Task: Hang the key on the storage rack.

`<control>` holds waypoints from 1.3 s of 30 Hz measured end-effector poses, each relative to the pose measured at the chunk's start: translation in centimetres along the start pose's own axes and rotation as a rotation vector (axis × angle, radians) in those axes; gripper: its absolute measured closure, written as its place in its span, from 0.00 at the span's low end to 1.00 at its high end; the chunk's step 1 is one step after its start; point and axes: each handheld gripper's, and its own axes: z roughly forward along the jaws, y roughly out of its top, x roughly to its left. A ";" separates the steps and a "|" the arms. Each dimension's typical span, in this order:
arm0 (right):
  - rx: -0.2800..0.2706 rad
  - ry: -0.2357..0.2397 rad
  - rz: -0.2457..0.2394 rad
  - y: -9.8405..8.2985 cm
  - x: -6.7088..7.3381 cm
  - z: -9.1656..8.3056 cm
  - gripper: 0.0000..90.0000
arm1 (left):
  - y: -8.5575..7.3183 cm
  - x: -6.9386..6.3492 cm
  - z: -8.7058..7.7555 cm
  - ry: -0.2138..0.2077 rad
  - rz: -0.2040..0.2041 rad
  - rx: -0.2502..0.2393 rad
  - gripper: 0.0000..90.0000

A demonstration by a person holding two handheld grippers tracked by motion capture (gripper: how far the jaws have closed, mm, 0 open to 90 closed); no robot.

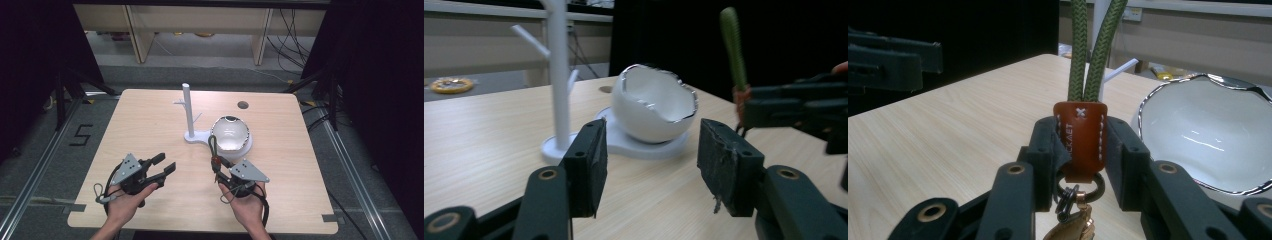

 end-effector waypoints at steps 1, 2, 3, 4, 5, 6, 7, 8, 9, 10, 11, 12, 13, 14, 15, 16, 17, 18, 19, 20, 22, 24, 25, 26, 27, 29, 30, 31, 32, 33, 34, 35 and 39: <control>0.000 0.000 0.000 0.0 0.0 0.0 0.76 | 0.2 -0.2 0.2 -0.012 -0.003 0.002 0.51; -0.002 -0.002 -0.003 0.0 0.2 0.1 0.76 | 0.6 -0.5 0.6 -0.034 -0.015 0.001 0.52; -0.002 -0.002 -0.003 0.0 0.2 0.1 0.76 | 0.7 -0.7 0.8 -0.048 -0.027 0.000 0.52; 0.000 0.007 -0.003 0.0 0.2 0.2 0.76 | 1.1 -1.0 1.3 -0.070 -0.035 0.002 0.53; 0.004 0.003 -0.006 -0.1 0.3 0.2 0.76 | 1.2 -1.2 1.6 -0.078 -0.039 0.000 0.55; 0.005 0.006 -0.009 -0.1 0.4 0.2 0.76 | 1.5 -1.4 2.0 -0.095 -0.052 0.006 0.56; 0.003 -0.001 -0.023 -0.1 0.4 0.2 0.76 | 1.7 -1.6 2.4 -0.107 -0.059 0.008 0.58; 0.012 -0.001 0.009 -0.1 0.5 0.2 0.76 | 1.8 -1.7 2.6 -0.114 -0.067 0.012 0.60; 0.010 0.000 0.001 -0.1 0.5 0.2 0.76 | 1.9 -1.8 2.9 -0.121 -0.064 0.014 0.61; 0.010 0.001 0.006 -0.1 0.6 0.2 0.76 | 2.0 -1.9 3.2 -0.127 -0.073 0.017 0.62; 0.008 0.008 0.002 -0.1 0.6 0.3 0.76 | 2.1 -2.0 3.5 -0.139 -0.079 0.021 0.63; 0.012 0.004 -0.010 -0.1 0.6 0.3 0.76 | 2.2 -2.1 3.8 -0.143 -0.083 0.027 0.64; 0.007 0.000 -0.006 -0.2 0.6 0.3 0.76 | 2.3 -2.3 4.2 -0.147 -0.084 0.032 0.65; 0.010 -0.003 -0.009 -0.1 0.7 0.3 0.76 | 2.3 -2.4 4.4 -0.154 -0.087 0.033 0.66; 0.012 0.000 -0.009 -0.1 0.7 0.4 0.76 | 2.3 -2.5 4.7 -0.161 -0.088 0.036 0.67; 0.013 0.005 -0.013 -0.2 0.8 0.4 0.76 | 2.4 -2.6 4.9 -0.161 -0.087 0.042 0.68; 0.013 0.005 -0.013 -0.2 0.8 0.4 0.76 | 2.5 -2.7 5.1 -0.164 -0.089 0.043 0.68; 0.005 0.013 -0.009 -0.2 0.8 0.5 0.76 | 2.6 -2.8 5.4 -0.172 -0.092 0.044 0.69; 0.008 0.008 -0.014 -0.2 0.9 0.5 0.76 | 2.6 -2.9 5.6 -0.179 -0.100 0.044 0.70; 0.005 0.010 -0.028 -0.2 0.9 0.6 0.76 | 2.6 -2.9 5.7 -0.186 -0.105 0.040 0.72; 0.001 0.009 -0.030 -0.2 0.9 0.7 0.76 | 2.7 -3.0 6.2 -0.201 -0.114 0.028 0.73; 0.016 0.015 -0.020 -0.2 1.1 0.6 0.76 | 2.9 -3.1 6.5 -0.210 -0.123 0.028 0.75; 0.007 0.022 -0.017 -0.2 1.1 0.7 0.76 | 2.9 -3.2 6.6 -0.211 -0.124 0.027 0.76; 0.008 0.021 -0.017 -0.2 1.1 0.7 0.76 | 2.9 -3.2 6.6 -0.211 -0.125 0.028 0.77; 0.008 0.022 -0.017 -0.2 1.1 0.7 0.76 | 3.0 -3.2 6.7 -0.212 -0.128 0.025 0.78; 0.008 0.022 -0.018 -0.2 1.1 0.7 0.76 | 3.1 -3.2 6.8 -0.213 -0.127 0.024 0.80; 0.009 0.022 -0.018 -0.2 1.1 0.7 0.76 | 3.2 -3.2 6.9 -0.215 -0.130 0.023 0.81; 0.017 0.016 -0.023 -0.2 1.1 0.7 0.76 | 3.2 -3.2 7.0 -0.218 -0.133 0.025 0.82; 0.015 0.022 -0.007 -0.2 1.2 0.7 0.76 | 3.2 -3.3 7.1 -0.220 -0.142 0.024 0.83; 0.018 0.020 -0.004 -0.2 1.3 0.7 0.76 | 3.2 -3.3 7.1 -0.217 -0.153 0.025 0.84; 0.016 0.024 -0.005 -0.2 1.3 0.7 0.76 | 3.2 -3.3 7.2 -0.215 -0.156 0.024 0.84; 0.014 0.024 -0.007 -0.2 1.3 0.7 0.76 | 3.2 -3.3 7.2 -0.222 -0.145 0.021 0.85; 0.019 0.009 -0.010 -0.2 1.4 0.6 0.76 | 3.2 -3.3 7.3 -0.220 -0.152 0.028 0.87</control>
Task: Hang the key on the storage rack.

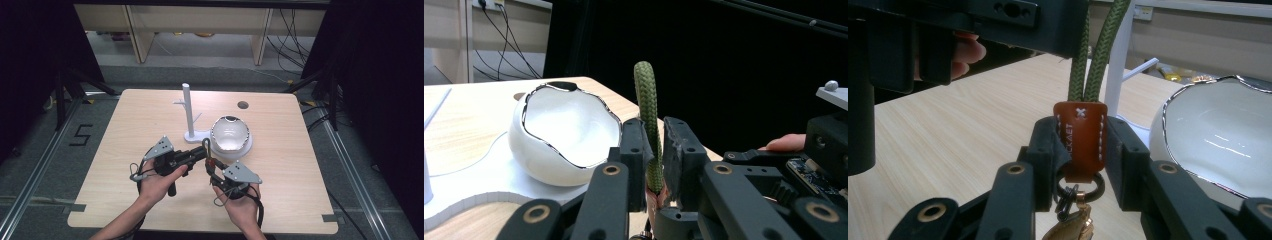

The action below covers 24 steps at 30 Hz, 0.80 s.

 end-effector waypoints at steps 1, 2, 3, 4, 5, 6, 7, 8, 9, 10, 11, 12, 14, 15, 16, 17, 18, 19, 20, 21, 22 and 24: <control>0.001 -0.003 -0.007 0.0 0.0 0.0 0.76 | 0.0 0.0 0.0 0.001 -0.001 0.000 0.87; 0.002 -0.001 -0.007 0.0 0.0 0.0 0.76 | 0.0 0.1 0.0 0.002 0.000 -0.001 0.88; -0.003 0.014 -0.012 0.1 0.0 0.1 0.76 | 0.0 0.1 0.0 0.001 -0.002 -0.002 0.90; -0.003 0.014 -0.012 0.1 0.0 0.1 0.76 | 0.0 0.1 0.0 0.001 -0.002 -0.002 0.91; -0.005 0.015 -0.002 0.0 0.0 0.1 0.76 | 0.0 0.0 0.0 -0.003 -0.005 -0.003 0.92; -0.005 0.015 -0.002 0.0 0.0 0.1 0.76 | 0.0 0.0 0.0 -0.003 -0.005 -0.003 0.92; 0.001 0.002 -0.007 0.1 0.0 0.0 0.76 | 0.0 0.0 0.0 0.000 0.001 -0.003 0.92; -0.002 0.009 -0.014 0.1 0.1 0.1 0.76 | 0.0 0.0 0.0 0.000 0.003 -0.004 0.92; 0.003 0.016 -0.016 0.1 0.0 0.1 0.76 | 0.0 0.0 0.0 -0.002 0.009 -0.003 0.93; 0.003 0.016 -0.016 0.1 0.0 0.1 0.76 | 0.1 -0.1 -0.1 0.003 0.011 0.000 0.93; -0.001 0.011 -0.015 0.1 0.0 0.1 0.75 | 0.1 -0.1 -0.1 0.006 0.017 0.002 0.93; 0.000 0.019 -0.015 0.1 0.1 0.2 0.75 | 0.1 -0.1 -0.1 0.007 0.024 0.004 0.93; 0.013 0.017 0.002 0.2 0.2 0.1 0.74 | 0.1 -0.3 -0.2 0.011 0.036 0.002 0.93; 0.005 0.025 -0.005 0.2 0.1 0.2 0.71 | 0.2 -0.3 -0.3 0.022 0.052 0.004 0.93; 0.010 0.029 0.001 0.3 0.1 0.3 0.68 | 0.2 -0.4 -0.4 0.027 0.063 0.002 0.93; 0.009 0.030 -0.001 0.3 0.1 0.3 0.66 | 0.3 -0.3 -0.5 0.039 0.074 -0.001 0.93; 0.012 0.031 -0.001 0.3 0.1 0.3 0.65 | 0.4 -0.3 -0.6 0.044 0.077 -0.001 0.93; 0.019 0.026 0.001 0.2 0.1 0.2 0.64 | 0.4 -0.2 -0.7 0.058 0.082 -0.008 0.93; 0.019 0.026 0.001 0.2 0.1 0.2 0.64 | 0.4 -0.2 -0.7 0.058 0.082 -0.008 0.93; 0.019 0.030 -0.030 0.2 -0.1 0.3 0.63 | 0.5 0.0 -0.8 0.068 0.093 -0.008 0.93; 0.019 0.030 -0.030 0.2 -0.1 0.3 0.63 | 0.6 0.0 -0.9 0.076 0.093 -0.009 0.93; 0.027 0.035 -0.012 0.2 -0.1 0.3 0.63 | 0.7 0.3 -1.2 0.095 0.110 -0.012 0.93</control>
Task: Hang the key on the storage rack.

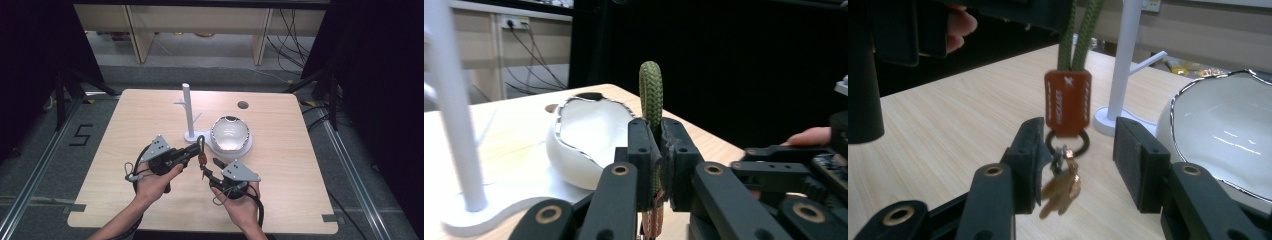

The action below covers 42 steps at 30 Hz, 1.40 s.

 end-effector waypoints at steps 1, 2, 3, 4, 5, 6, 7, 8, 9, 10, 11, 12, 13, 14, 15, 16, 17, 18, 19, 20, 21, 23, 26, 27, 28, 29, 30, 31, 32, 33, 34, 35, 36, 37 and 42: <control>0.000 -0.004 0.008 0.0 0.0 0.0 0.62 | 0.0 0.2 -0.2 0.012 0.003 -0.003 0.93; 0.009 -0.017 0.004 0.0 0.0 -0.1 0.62 | 0.1 0.3 -0.3 0.023 0.005 -0.004 0.93; 0.011 -0.007 0.011 -0.1 -0.1 -0.1 0.61 | 0.1 0.6 -0.5 0.039 0.010 -0.008 0.93; 0.011 -0.007 0.011 -0.1 -0.1 -0.1 0.61 | 0.1 0.6 -0.5 0.039 0.010 -0.008 0.93; 0.019 -0.015 0.004 -0.1 -0.1 -0.2 0.61 | 0.2 0.9 -0.8 0.056 0.018 -0.004 0.93; 0.022 -0.009 -0.003 -0.2 -0.3 -0.2 0.61 | 0.2 1.1 -0.9 0.069 0.021 -0.008 0.93; 0.019 0.001 0.010 -0.2 -0.3 -0.2 0.61 | 0.2 1.3 -1.0 0.080 0.024 -0.006 0.93; 0.027 -0.013 0.004 -0.2 -0.3 -0.4 0.61 | 0.2 1.6 -1.2 0.093 0.030 -0.009 0.93; 0.030 -0.020 -0.008 -0.3 -0.5 -0.5 0.61 | 0.2 1.8 -1.5 0.107 0.031 -0.005 0.93; 0.020 -0.017 -0.006 -0.4 -0.6 -0.5 0.60 | 0.2 2.0 -1.6 0.116 0.033 -0.008 0.93; 0.030 -0.026 0.000 -0.4 -0.7 -0.7 0.60 | 0.3 2.3 -1.9 0.131 0.032 -0.011 0.93; 0.033 -0.033 0.000 -0.5 -0.9 -0.8 0.60 | 0.3 2.5 -2.1 0.140 0.031 -0.014 0.93; 0.037 -0.038 0.006 -0.5 -0.9 -0.9 0.60 | 0.4 2.8 -2.2 0.150 0.029 -0.016 0.93; 0.034 -0.034 0.013 -0.5 -0.9 -1.0 0.60 | 0.5 3.0 -2.4 0.161 0.030 -0.017 0.93; 0.042 -0.045 0.021 -0.6 -0.8 -1.1 0.60 | 0.5 3.1 -2.5 0.167 0.030 -0.018 0.93; 0.038 -0.049 0.010 -0.6 -1.0 -1.1 0.60 | 0.5 3.3 -2.5 0.173 0.028 -0.024 0.93; 0.036 -0.039 0.000 -0.6 -1.2 -1.2 0.60 | 0.6 3.6 -2.7 0.192 0.032 -0.024 0.93; 0.036 -0.039 0.000 -0.6 -1.2 -1.2 0.60 | 0.6 3.6 -2.7 0.192 0.032 -0.024 0.93; 0.032 -0.037 0.000 -0.7 -1.3 -1.3 0.60 | 0.7 3.9 -2.8 0.204 0.034 -0.026 0.93; 0.032 -0.037 0.000 -0.7 -1.3 -1.3 0.60 | 0.7 4.0 -2.9 0.211 0.034 -0.025 0.93; 0.035 -0.038 0.008 -0.8 -1.2 -1.3 0.60 | 0.7 4.4 -3.0 0.222 0.036 -0.028 0.93; 0.038 -0.050 0.004 -0.9 -1.4 -1.5 0.60 | 0.8 4.6 -3.0 0.235 0.034 -0.026 0.93; 0.041 -0.043 0.007 -1.0 -1.6 -1.7 0.60 | 0.9 5.1 -3.1 0.256 0.038 -0.029 0.93; 0.041 -0.056 0.001 -1.1 -1.6 -1.9 0.60 | 1.0 5.3 -3.1 0.270 0.041 -0.029 0.93; 0.041 -0.056 0.001 -1.1 -1.6 -1.9 0.60 | 1.0 5.3 -3.1 0.270 0.041 -0.029 0.93; 0.043 -0.056 0.000 -1.2 -1.7 -1.9 0.60 | 1.1 5.5 -3.1 0.278 0.046 -0.029 0.93; 0.042 -0.052 0.005 -1.2 -1.7 -2.0 0.60 | 1.2 5.6 -3.1 0.287 0.044 -0.032 0.93; 0.051 -0.063 0.010 -1.3 -1.8 -2.2 0.60 | 1.3 5.7 -3.1 0.292 0.049 -0.030 0.93; 0.053 -0.062 0.019 -1.3 -1.8 -2.3 0.60 | 1.4 5.8 -3.0 0.299 0.050 -0.034 0.93; 0.041 -0.059 0.008 -1.4 -2.0 -2.3 0.60 | 1.5 6.0 -3.0 0.307 0.052 -0.032 0.93; 0.040 -0.053 0.004 -1.5 -2.1 -2.4 0.60 | 1.6 6.1 -2.9 0.315 0.052 -0.033 0.93; 0.051 -0.073 0.022 -1.6 -2.1 -2.7 0.60 | 1.7 6.4 -2.8 0.331 0.054 -0.034 0.93; 0.051 -0.073 0.022 -1.6 -2.1 -2.7 0.60 | 1.7 6.4 -2.8 0.331 0.054 -0.034 0.93; 0.045 -0.062 0.026 -1.8 -2.2 -2.8 0.60 | 1.9 6.6 -2.7 0.340 0.058 -0.035 0.93; 0.053 -0.073 0.016 -2.0 -2.4 -3.1 0.60 | 2.4 7.1 -1.9 0.377 0.077 -0.033 0.93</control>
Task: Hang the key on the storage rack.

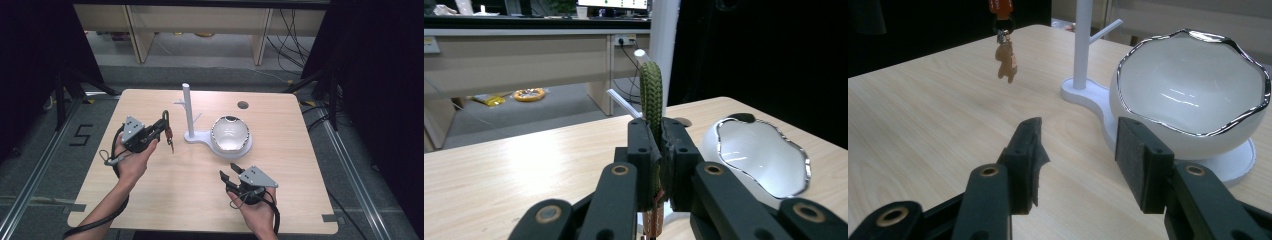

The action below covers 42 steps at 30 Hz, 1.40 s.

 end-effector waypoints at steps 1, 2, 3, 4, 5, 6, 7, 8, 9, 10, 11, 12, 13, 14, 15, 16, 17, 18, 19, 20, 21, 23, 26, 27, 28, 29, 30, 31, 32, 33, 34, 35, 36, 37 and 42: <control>0.002 -0.007 0.009 -0.1 0.0 -0.2 0.60 | 0.1 0.0 0.2 0.006 0.003 0.000 0.93; 0.002 -0.007 0.009 -0.1 0.0 -0.2 0.60 | 0.2 0.0 0.4 0.011 0.007 -0.001 0.93; -0.003 0.000 0.006 -0.2 -0.1 -0.2 0.60 | 0.3 0.0 0.6 0.018 0.009 -0.001 0.93; -0.003 0.000 0.006 -0.2 -0.1 -0.2 0.60 | 0.4 0.0 0.7 0.021 0.015 -0.001 0.93; 0.000 -0.008 0.021 -0.3 0.0 -0.3 0.60 | 0.7 0.0 1.1 0.038 0.026 0.004 0.93; 0.000 -0.008 0.021 -0.3 0.0 -0.3 0.60 | 0.7 0.0 1.1 0.038 0.026 0.004 0.93; -0.005 -0.010 0.025 -0.3 0.0 -0.3 0.60 | 0.9 0.0 1.5 0.052 0.025 0.009 0.93; -0.008 -0.002 0.013 -0.4 -0.1 -0.2 0.61 | 1.0 0.1 1.6 0.059 0.027 0.010 0.93; -0.003 0.000 0.013 -0.4 -0.1 -0.3 0.61 | 1.1 0.2 1.9 0.066 0.027 0.012 0.93; -0.007 -0.001 0.008 -0.4 -0.1 -0.3 0.61 | 1.1 0.3 2.2 0.074 0.027 0.016 0.93; -0.017 0.012 0.033 -0.6 -0.1 -0.2 0.61 | 1.2 0.4 2.5 0.080 0.028 0.019 0.93; -0.017 0.012 0.033 -0.6 -0.1 -0.2 0.61 | 1.2 0.4 2.5 0.080 0.028 0.019 0.93; -0.006 0.001 0.018 -0.7 -0.2 -0.3 0.61 | 1.4 0.4 2.7 0.083 0.031 0.020 0.93; -0.006 0.001 0.018 -0.7 -0.2 -0.3 0.61 | 1.4 0.3 2.8 0.083 0.018 0.026 0.93; -0.003 0.004 0.028 -0.7 -0.2 -0.3 0.61 | 1.5 0.2 3.0 0.085 0.024 0.026 0.93; -0.008 0.000 0.016 -0.8 -0.3 -0.3 0.61 | 1.6 0.2 3.2 0.088 0.030 0.029 0.93; -0.009 0.000 0.017 -0.8 -0.3 -0.3 0.61 | 1.7 0.1 3.3 0.090 0.033 0.030 0.93; -0.008 0.002 0.030 -0.8 -0.3 -0.3 0.61 | 1.7 0.1 3.5 0.092 0.037 0.028 0.93; -0.006 -0.001 0.047 -0.9 -0.2 -0.4 0.61 | 1.8 -0.1 3.7 0.095 0.046 0.030 0.93; -0.006 -0.001 0.047 -0.9 -0.2 -0.4 0.61 | 1.8 -0.1 3.7 0.095 0.046 0.030 0.93; -0.002 -0.007 0.045 -0.9 -0.2 -0.4 0.61 | 1.8 -0.2 3.9 0.095 0.054 0.032 0.93; -0.013 -0.001 0.038 -0.9 -0.4 -0.4 0.61 | 1.8 -0.5 4.2 0.097 0.059 0.030 0.93; -0.020 0.002 0.040 -1.0 -0.4 -0.3 0.61 | 1.9 -0.7 4.4 0.098 0.072 0.031 0.93; -0.023 0.004 0.031 -1.0 -0.5 -0.3 0.61 | 1.9 -0.8 4.4 0.099 0.079 0.030 0.93; -0.002 0.000 0.034 -1.0 -0.5 -0.5 0.61 | 1.9 -0.9 4.5 0.099 0.082 0.029 0.93; -0.001 0.000 0.034 -1.0 -0.5 -0.5 0.61 | 1.9 -1.0 4.5 0.099 0.090 0.026 0.93; -0.002 -0.003 0.031 -1.0 -0.5 -0.5 0.61 | 1.9 -1.1 4.5 0.101 0.102 0.029 0.93; -0.001 -0.004 0.037 -1.0 -0.5 -0.5 0.61 | 1.8 -1.2 4.5 0.102 0.112 0.028 0.93; -0.001 -0.004 0.038 -1.0 -0.5 -0.5 0.61 | 1.8 -1.3 4.5 0.102 0.118 0.031 0.93; -0.002 -0.005 0.037 -1.0 -0.6 -0.5 0.61 | 1.8 -1.4 4.5 0.102 0.125 0.032 0.93; -0.006 -0.006 0.042 -1.0 -0.5 -0.5 0.61 | 1.7 -1.5 4.5 0.101 0.131 0.035 0.93; -0.009 -0.006 0.039 -0.9 -0.6 -0.5 0.61 | 1.7 -1.5 4.6 0.100 0.135 0.034 0.93; -0.008 -0.009 0.029 -0.9 -0.6 -0.5 0.61 | 1.7 -1.6 4.6 0.100 0.140 0.035 0.93; -0.007 -0.009 0.029 -0.9 -0.7 -0.5 0.61 | 1.6 -1.6 4.7 0.100 0.159 0.036 0.93; -0.008 -0.012 0.037 -1.0 -0.6 -0.5 0.61 | 1.4 -2.0 5.1 0.087 0.165 0.049 0.93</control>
